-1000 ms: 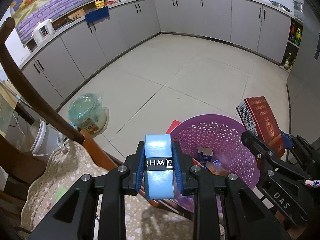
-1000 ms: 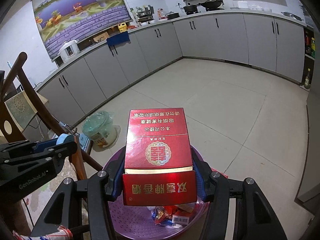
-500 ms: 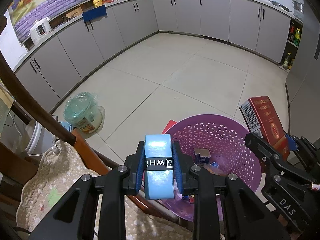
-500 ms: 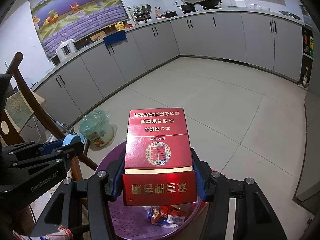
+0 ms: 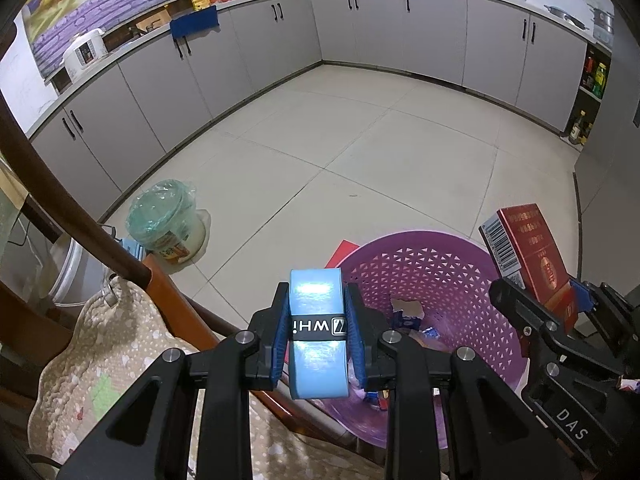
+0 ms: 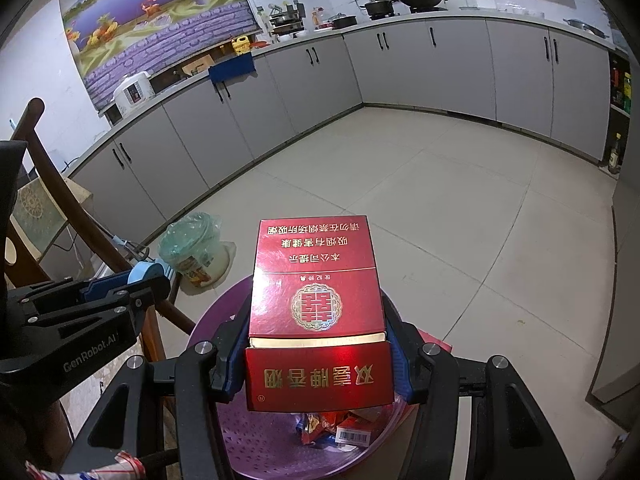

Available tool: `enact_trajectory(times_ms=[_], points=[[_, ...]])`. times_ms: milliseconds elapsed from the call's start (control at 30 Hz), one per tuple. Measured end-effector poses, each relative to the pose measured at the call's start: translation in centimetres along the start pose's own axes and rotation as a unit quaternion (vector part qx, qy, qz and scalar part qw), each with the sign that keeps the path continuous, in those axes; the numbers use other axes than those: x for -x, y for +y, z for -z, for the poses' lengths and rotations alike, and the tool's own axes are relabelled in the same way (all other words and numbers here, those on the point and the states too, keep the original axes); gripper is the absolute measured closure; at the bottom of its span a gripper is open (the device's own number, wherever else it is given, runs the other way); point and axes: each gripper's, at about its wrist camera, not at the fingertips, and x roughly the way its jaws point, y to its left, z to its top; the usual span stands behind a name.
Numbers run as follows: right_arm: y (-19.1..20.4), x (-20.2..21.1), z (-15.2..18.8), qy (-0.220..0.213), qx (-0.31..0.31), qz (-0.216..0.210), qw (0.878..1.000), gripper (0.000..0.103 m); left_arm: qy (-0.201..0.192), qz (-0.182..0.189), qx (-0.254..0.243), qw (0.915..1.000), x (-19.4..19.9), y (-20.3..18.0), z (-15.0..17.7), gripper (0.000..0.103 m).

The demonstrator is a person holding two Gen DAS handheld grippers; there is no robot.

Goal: Collect trash
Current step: 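Open both tools to drop tape roll and cigarette box into the wastebasket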

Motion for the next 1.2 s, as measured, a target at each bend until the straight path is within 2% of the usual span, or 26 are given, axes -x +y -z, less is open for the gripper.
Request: enact_trajectory(times_ms=[1200], points=[[-0.8, -1.7, -0.4, 0.017, 0.000, -0.014, 1.000, 0.042, 0.008, 0.009, 0.013, 0.9998, -1.1, 0.2, -0.1, 0.078]])
